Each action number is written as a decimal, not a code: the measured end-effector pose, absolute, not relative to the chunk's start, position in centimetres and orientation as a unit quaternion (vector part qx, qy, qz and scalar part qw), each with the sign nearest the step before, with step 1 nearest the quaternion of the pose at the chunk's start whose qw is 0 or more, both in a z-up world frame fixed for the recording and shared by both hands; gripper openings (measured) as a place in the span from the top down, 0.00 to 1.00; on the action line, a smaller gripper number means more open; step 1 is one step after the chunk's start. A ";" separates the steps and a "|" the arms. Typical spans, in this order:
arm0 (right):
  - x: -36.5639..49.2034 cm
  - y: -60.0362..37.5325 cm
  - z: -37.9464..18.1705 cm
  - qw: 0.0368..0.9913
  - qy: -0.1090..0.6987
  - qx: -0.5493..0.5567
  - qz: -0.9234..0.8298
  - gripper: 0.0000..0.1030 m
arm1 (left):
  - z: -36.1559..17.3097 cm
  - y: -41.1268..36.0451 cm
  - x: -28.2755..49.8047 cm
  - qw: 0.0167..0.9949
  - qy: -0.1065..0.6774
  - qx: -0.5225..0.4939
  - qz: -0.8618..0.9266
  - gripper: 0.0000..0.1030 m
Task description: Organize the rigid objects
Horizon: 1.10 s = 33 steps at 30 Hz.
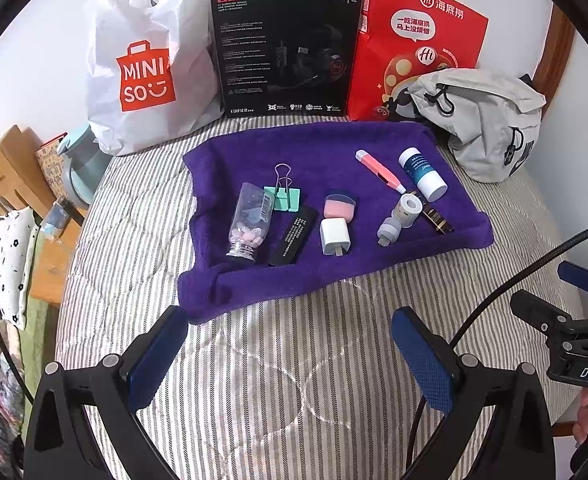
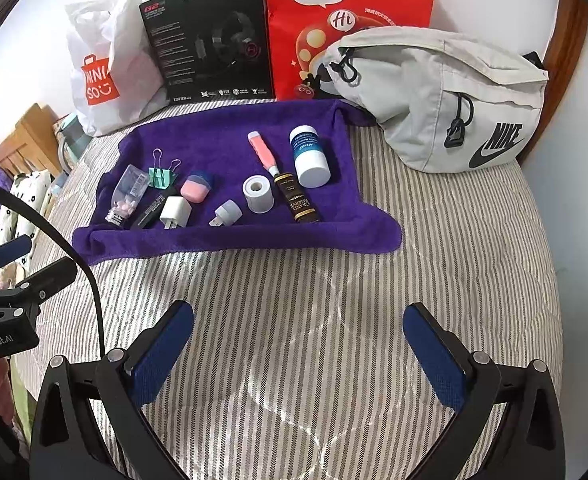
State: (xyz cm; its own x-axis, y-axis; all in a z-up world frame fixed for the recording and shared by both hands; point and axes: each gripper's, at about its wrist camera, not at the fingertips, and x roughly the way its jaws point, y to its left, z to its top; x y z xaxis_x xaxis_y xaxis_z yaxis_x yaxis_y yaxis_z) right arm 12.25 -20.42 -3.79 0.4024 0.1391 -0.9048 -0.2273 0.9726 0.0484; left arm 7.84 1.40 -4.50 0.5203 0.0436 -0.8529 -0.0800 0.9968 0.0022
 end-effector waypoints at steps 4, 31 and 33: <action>12.3 -20.4 -3.9 0.834 0.539 -0.037 0.111 0.00 | -4.5 1.3 7.8 0.871 0.489 -0.016 0.035 0.00; 12.1 -20.4 -3.6 0.836 0.536 -0.044 0.110 0.00 | -4.4 1.1 7.7 0.871 0.490 -0.004 0.034 0.00; 12.1 -20.4 -3.6 0.836 0.536 -0.044 0.109 0.00 | -4.4 1.1 7.7 0.871 0.491 -0.004 0.034 0.00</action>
State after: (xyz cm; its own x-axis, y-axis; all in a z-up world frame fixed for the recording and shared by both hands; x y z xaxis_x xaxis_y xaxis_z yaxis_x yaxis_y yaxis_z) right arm 12.09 -20.38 -3.59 0.4024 0.1356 -0.9054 -0.2291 0.9724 0.0438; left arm 7.69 1.07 -4.43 0.5162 0.0549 -0.8547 -0.0622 0.9977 0.0265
